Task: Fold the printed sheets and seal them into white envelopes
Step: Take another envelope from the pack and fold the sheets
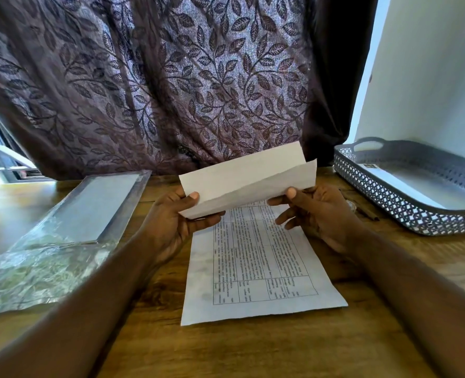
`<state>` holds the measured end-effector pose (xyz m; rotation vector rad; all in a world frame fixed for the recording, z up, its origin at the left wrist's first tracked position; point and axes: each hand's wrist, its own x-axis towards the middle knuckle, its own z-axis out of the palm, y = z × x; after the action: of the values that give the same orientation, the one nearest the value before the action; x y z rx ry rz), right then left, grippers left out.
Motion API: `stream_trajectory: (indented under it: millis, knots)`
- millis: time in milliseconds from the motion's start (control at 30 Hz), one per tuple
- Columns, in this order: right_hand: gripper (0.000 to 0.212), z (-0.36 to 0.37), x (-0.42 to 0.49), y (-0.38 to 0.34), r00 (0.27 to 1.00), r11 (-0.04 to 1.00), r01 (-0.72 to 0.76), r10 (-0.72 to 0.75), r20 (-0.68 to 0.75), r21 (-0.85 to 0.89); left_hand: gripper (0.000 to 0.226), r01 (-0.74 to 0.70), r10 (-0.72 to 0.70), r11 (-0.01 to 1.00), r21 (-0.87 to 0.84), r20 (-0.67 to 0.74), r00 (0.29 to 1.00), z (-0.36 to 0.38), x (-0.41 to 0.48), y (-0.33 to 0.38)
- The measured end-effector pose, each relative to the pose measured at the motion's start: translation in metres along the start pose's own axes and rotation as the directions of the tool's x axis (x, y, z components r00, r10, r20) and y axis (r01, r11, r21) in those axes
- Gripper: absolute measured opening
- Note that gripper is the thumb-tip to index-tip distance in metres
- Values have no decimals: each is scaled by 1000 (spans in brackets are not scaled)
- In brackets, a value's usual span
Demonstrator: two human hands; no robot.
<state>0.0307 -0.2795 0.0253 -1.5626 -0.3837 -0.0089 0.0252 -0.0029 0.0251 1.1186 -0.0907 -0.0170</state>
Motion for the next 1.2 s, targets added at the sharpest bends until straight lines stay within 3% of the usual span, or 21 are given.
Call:
stream_trajectory:
  millis: [133, 267, 400, 533, 633, 767, 867, 1000, 1200]
  knots:
    - [35, 1, -1, 1, 999, 998, -9, 11, -39, 58, 26, -19, 17, 998, 52, 39, 999, 3, -3, -1]
    - [32, 0, 0, 4, 996, 1000, -11, 13, -90, 22, 53, 2, -8, 998, 65, 94, 996, 4, -4, 0]
    - [32, -1, 2, 5, 991, 1000, -8, 7, -133, -5, 28, -58, 27, 969, 241, 127, 992, 2, -4, -4]
    - [42, 0, 3, 4, 987, 999, 20, -13, -158, 43, 29, -120, 82, 935, 334, 126, 989, 4, -5, -7]
    - [52, 8, 0, -3, 997, 991, 48, -39, -74, 126, 31, -157, 125, 949, 274, 131, 983, 14, -11, -8]
    - [41, 35, -16, -8, 986, 994, 23, -5, 165, -105, 36, -168, 134, 960, 226, 161, 978, 36, -25, -19]
    - [36, 52, -24, -6, 979, 982, -18, 56, 195, -190, 39, -193, 144, 944, 267, 191, 971, 53, -35, -28]
    - [35, 53, -19, -3, 994, 996, -45, 38, 100, 71, 35, -206, 156, 940, 272, 193, 969, 58, -37, -30]
    - [29, 33, -8, -6, 998, 971, 44, -33, -52, 233, 36, -152, 106, 955, 254, 187, 977, 45, -28, -19]
